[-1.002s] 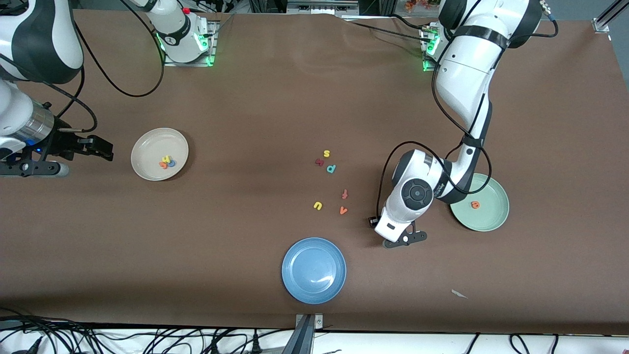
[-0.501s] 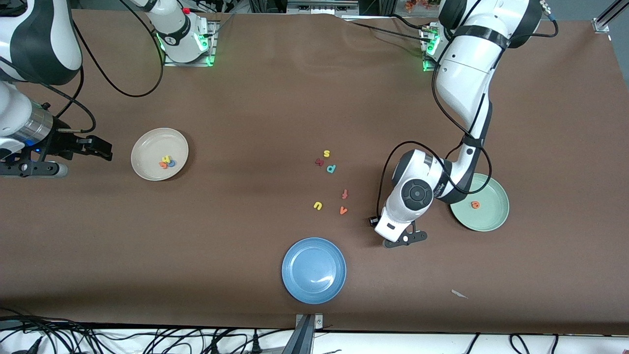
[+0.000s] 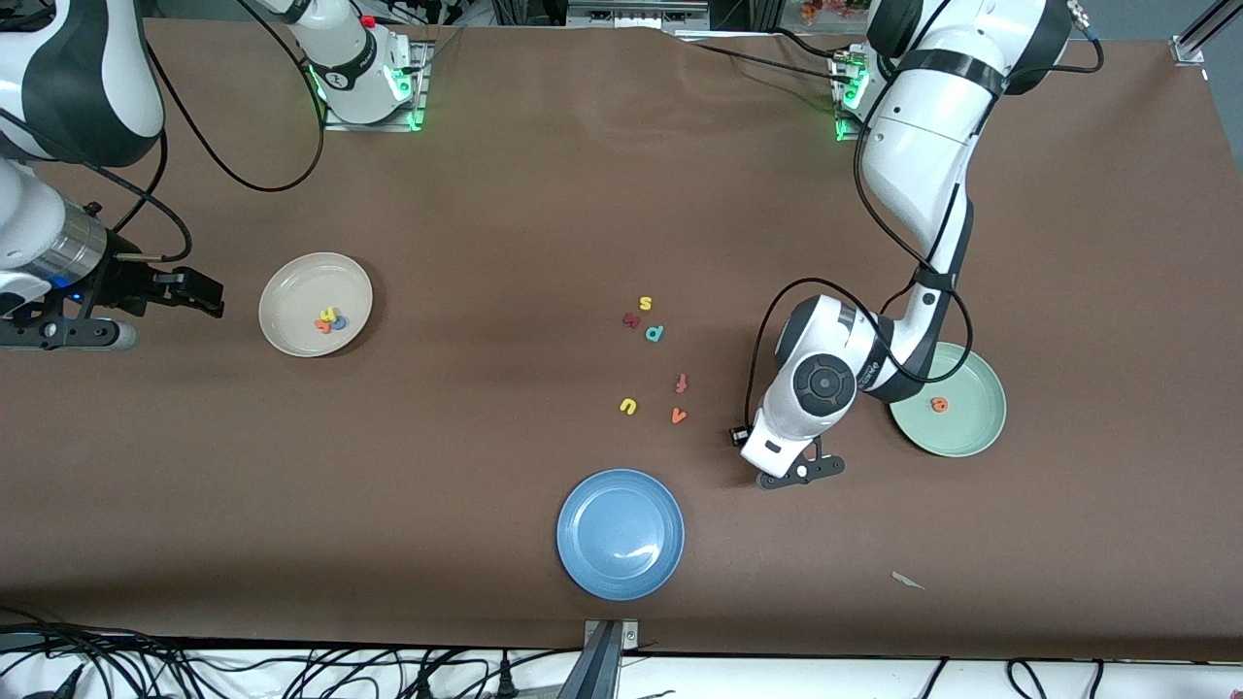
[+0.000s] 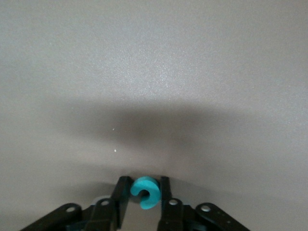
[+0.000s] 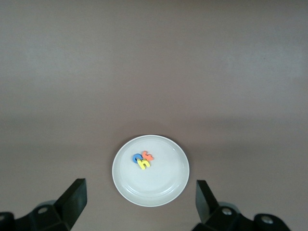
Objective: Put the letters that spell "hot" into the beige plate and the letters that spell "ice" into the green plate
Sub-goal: 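Close the left gripper on the cyan c and lift it, then carry the cyan c to the green plate and open the left gripper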
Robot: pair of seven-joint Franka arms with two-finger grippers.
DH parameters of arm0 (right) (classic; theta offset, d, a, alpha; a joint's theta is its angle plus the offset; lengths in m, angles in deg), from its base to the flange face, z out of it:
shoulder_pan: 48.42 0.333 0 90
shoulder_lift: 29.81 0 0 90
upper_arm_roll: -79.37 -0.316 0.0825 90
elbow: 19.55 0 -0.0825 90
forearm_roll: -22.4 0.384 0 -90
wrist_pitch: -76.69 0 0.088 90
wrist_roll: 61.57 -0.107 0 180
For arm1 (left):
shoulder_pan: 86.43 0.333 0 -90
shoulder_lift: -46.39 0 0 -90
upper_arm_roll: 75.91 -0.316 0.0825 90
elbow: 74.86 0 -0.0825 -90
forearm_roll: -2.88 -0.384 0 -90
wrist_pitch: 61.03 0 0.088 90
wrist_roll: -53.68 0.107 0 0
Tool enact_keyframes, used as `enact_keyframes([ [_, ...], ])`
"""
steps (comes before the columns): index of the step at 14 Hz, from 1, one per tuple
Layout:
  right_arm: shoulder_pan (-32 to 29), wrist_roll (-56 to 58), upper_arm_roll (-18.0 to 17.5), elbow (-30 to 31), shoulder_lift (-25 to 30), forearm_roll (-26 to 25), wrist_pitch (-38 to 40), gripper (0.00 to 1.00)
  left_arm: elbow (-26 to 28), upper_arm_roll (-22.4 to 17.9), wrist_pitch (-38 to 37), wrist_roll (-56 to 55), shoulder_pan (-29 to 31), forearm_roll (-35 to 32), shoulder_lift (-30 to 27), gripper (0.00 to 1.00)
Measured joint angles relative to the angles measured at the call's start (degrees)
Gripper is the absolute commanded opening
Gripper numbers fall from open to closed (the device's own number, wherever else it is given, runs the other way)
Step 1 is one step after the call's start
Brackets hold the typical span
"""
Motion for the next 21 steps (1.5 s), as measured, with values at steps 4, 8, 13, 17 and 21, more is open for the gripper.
enact_keyframes([
  [4,-0.02,-0.31,0.02,-0.33,0.00,2.50,0.00,1.00,0.00,0.00,-0.08,-0.06,-0.06,0.00,-0.02,0.21],
  [8,0.01,-3.31,0.00,-0.38,0.00,3.47,0.00,1.00,-0.23,-0.05,-1.04,-0.08,-0.04,0.00,-0.06,0.19],
  [13,0.09,-3.64,0.00,-0.38,0.00,3.49,0.00,1.00,-1.43,-1.52,-8.41,5.05,0.57,0.00,-1.57,0.19],
  [17,0.12,-3.64,0.00,-0.38,0.00,3.50,0.00,1.00,-1.33,-1.80,-15.38,15.68,4.16,-0.69,-4.21,0.19],
  [21,0.22,-3.64,-0.01,-0.38,0.00,3.50,0.00,1.00,1.03,-1.81,-16.75,19.70,5.93,-4.72,-6.74,0.17],
])
